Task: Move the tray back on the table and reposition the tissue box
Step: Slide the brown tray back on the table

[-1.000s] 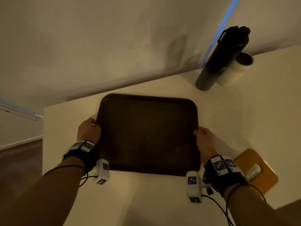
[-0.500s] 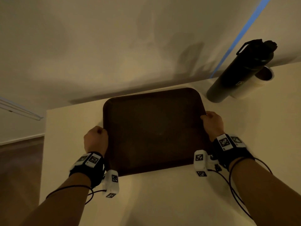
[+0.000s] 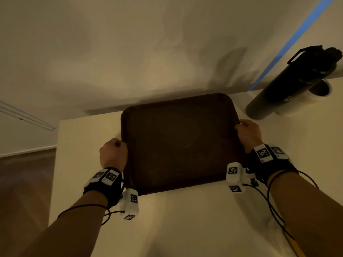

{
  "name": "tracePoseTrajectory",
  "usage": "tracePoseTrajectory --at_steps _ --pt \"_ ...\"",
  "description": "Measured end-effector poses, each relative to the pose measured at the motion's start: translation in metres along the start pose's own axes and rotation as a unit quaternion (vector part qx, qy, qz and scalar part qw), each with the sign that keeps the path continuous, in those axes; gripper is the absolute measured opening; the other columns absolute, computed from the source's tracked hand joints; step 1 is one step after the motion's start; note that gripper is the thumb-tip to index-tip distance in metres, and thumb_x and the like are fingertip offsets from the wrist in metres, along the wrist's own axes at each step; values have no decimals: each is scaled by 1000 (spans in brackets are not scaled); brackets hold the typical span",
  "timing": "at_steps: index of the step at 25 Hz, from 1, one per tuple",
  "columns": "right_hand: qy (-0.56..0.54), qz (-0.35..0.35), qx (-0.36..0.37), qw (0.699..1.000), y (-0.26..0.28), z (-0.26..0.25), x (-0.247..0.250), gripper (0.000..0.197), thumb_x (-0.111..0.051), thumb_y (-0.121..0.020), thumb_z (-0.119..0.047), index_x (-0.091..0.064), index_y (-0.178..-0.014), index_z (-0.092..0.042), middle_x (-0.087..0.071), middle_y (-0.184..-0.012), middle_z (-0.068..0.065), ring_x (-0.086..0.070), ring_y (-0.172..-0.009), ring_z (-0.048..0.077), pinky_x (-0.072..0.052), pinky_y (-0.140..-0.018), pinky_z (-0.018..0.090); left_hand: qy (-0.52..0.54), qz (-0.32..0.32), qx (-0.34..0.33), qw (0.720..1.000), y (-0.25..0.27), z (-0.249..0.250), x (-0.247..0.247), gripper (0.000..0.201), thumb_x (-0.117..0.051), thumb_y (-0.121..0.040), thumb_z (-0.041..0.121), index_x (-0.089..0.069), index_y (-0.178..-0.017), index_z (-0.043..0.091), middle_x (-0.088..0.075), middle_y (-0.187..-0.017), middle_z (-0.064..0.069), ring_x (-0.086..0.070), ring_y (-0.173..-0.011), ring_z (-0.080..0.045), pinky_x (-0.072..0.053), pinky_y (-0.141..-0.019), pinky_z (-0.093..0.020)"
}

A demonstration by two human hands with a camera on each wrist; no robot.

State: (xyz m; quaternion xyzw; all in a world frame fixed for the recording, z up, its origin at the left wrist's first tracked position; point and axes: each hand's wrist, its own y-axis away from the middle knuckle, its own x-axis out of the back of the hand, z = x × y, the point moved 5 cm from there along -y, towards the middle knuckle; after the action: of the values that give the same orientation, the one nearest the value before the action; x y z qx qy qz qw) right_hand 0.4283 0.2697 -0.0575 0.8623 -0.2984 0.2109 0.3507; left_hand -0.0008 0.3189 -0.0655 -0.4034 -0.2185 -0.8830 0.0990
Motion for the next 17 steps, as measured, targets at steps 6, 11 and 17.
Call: tracePoseTrajectory --at_steps 6,11,17 --pt "-6 5 -6 1000 -3 0 1 47 -51 -89 -19 -55 -136 -14 -62 -131 11 -61 -112 29 -50 -97 43 -1 -4 0 1000 -1 4 1 23 -49 -84 22 -69 -88 10 -69 -82 -13 -63 -76 -32 -51 -69 -36" --pt "-7 -6 -11 1000 -3 0 1 48 -53 -88 -20 -54 -136 -14 -60 -135 11 -59 -118 30 -47 -103 47 -4 -2 -5 1000 -2 4 1 23 -49 -84 22 -68 -87 10 -69 -82 -14 -64 -76 -32 -53 -71 -38" --pt "-5 -11 -5 1000 -3 1 3 50 -53 -88 -21 -53 -137 -15 -61 -134 11 -60 -115 30 -48 -102 48 -21 -3 -5 1000 -3 6 0 24 -49 -85 22 -68 -91 8 -69 -85 -15 -62 -77 -31 -48 -69 -36"
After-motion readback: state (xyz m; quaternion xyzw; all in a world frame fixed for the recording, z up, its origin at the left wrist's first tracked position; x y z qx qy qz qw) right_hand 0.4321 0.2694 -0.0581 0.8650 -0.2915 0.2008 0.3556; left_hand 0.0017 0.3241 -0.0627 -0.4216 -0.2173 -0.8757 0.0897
